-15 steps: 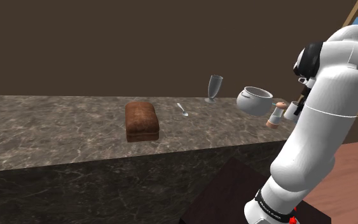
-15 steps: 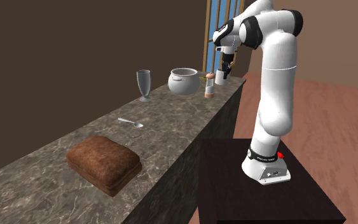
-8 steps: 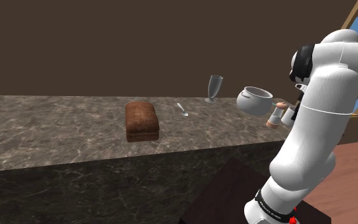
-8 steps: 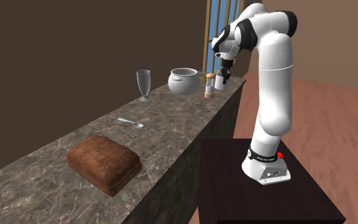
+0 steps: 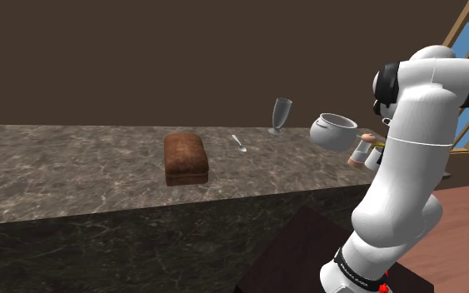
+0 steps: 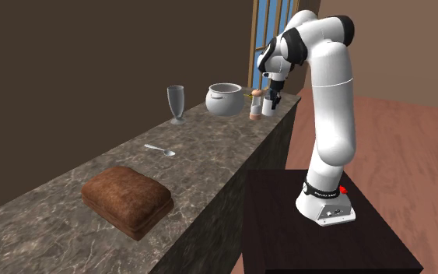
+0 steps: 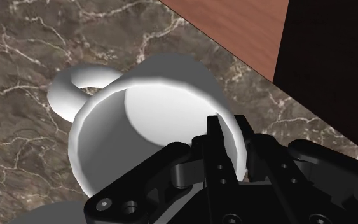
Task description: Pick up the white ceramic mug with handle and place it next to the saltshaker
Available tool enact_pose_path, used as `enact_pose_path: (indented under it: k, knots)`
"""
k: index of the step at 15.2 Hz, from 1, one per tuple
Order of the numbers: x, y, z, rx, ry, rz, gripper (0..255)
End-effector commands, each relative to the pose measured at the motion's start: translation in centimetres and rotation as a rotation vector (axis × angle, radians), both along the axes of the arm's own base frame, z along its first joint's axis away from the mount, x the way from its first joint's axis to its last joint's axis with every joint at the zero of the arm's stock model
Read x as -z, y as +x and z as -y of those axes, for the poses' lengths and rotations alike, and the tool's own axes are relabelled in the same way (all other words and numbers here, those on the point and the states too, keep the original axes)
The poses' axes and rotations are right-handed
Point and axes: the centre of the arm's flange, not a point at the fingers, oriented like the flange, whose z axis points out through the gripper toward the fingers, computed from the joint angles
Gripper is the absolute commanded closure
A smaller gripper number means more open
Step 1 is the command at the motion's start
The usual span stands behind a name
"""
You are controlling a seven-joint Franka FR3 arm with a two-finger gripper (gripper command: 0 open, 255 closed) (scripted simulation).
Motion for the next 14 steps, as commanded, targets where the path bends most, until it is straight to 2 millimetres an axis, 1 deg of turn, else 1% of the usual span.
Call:
enact_pose_path:
  k: [1,3,11,12,14]
  knots:
    - [1.1,0.0,-0.1,0.0,-0.001,0.0,255]
    - [2.4,0.0,-0.1,0.0,-0.001,0.0,255]
    - [2.4,0.0,-0.1,0.0,-0.001,0.0,255]
    - [2.4,0.0,-0.1,0.0,-0.001,0.0,0]
    - [2.4,0.0,0.0,0.0,-0.001,0.0,0]
